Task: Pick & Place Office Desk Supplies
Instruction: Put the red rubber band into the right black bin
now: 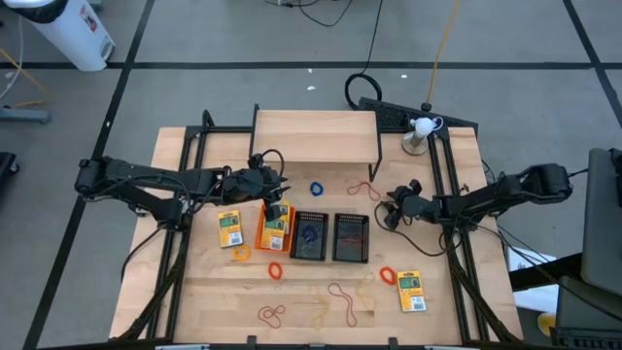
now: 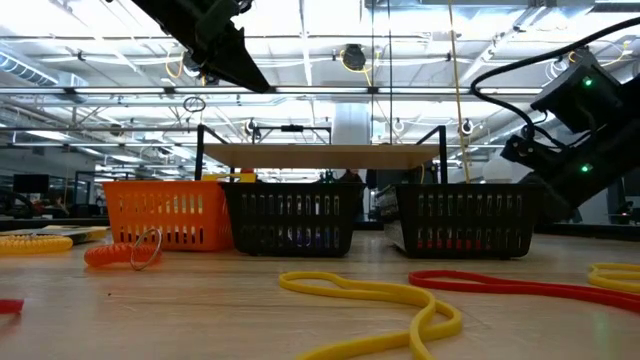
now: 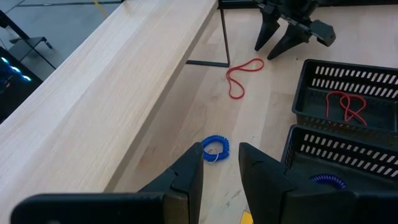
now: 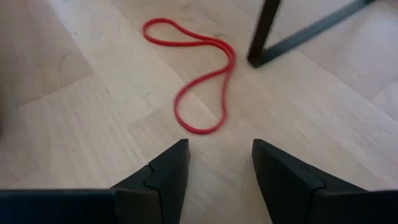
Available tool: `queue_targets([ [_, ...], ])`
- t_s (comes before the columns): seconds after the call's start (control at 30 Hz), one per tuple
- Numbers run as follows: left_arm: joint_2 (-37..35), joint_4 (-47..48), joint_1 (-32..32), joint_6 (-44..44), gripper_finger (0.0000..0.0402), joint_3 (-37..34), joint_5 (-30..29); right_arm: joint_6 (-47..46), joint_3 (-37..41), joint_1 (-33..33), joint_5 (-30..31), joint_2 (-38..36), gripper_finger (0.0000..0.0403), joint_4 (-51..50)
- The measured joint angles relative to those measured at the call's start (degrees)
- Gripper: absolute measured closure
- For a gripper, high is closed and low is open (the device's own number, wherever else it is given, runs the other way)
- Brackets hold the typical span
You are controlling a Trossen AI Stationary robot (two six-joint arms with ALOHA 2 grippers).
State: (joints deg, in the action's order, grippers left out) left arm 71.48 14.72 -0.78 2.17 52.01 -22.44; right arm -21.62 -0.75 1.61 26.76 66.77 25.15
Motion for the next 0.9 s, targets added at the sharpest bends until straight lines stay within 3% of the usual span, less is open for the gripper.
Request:
queue_targets([
  [0.9, 0.0, -0.4, 0.0, 0.3, 0.0300, 0.0, 0.0, 2.9, 0.0, 6.5, -7.5, 9.5, 0.0232, 12.0],
])
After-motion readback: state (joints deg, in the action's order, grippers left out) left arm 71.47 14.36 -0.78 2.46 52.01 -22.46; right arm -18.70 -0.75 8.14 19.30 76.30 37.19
